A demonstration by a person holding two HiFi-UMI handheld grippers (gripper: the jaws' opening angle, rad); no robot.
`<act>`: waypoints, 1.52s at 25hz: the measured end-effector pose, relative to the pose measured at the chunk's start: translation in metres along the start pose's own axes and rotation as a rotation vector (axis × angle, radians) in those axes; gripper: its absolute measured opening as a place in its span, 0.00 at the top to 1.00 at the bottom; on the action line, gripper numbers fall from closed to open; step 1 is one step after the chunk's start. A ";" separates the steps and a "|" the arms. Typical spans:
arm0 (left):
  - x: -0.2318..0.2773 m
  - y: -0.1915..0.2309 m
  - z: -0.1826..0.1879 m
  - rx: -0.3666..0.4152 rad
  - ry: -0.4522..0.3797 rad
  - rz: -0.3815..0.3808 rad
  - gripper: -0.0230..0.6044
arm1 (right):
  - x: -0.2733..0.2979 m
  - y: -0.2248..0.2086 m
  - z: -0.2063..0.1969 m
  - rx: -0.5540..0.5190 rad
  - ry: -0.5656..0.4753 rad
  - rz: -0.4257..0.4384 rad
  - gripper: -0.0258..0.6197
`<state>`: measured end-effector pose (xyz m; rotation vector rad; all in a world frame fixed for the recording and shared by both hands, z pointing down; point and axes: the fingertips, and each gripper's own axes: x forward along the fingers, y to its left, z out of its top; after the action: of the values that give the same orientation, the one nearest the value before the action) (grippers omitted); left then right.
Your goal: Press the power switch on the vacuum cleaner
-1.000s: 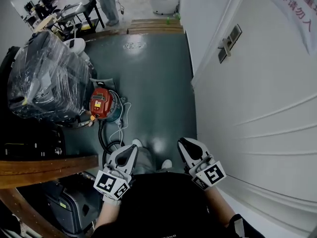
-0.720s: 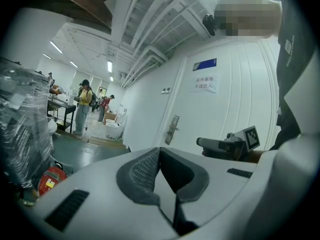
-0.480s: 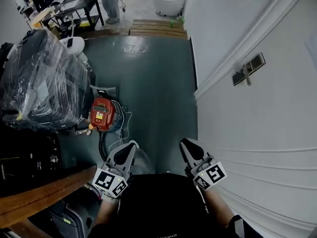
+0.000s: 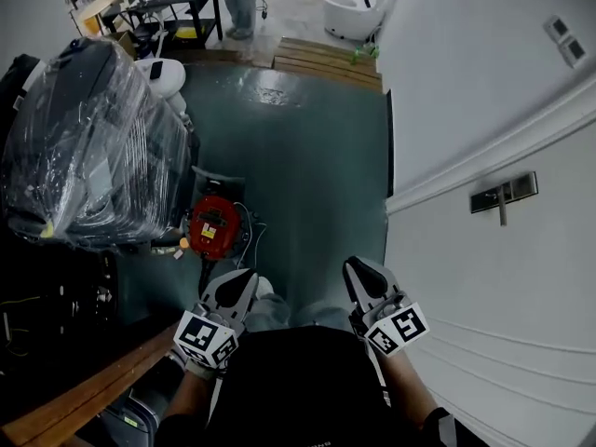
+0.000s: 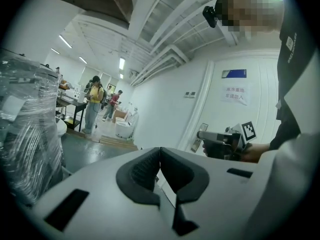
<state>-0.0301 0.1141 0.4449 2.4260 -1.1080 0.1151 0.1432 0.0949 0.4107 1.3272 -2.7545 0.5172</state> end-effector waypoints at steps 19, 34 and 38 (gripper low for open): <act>-0.017 0.165 -0.107 -0.189 0.121 0.521 0.94 | 0.093 0.021 -0.025 -0.037 0.220 0.299 0.87; -0.007 0.317 -0.243 -0.104 0.406 0.700 0.94 | 0.147 0.067 -0.058 -0.089 0.352 0.407 0.87; 0.002 0.352 -0.282 -0.133 0.473 0.704 0.94 | 0.158 0.071 -0.069 -0.069 0.383 0.392 0.87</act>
<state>-0.2538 0.0399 0.8288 1.6625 -1.6014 0.7632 -0.0193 0.0385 0.4843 0.5894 -2.6688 0.6116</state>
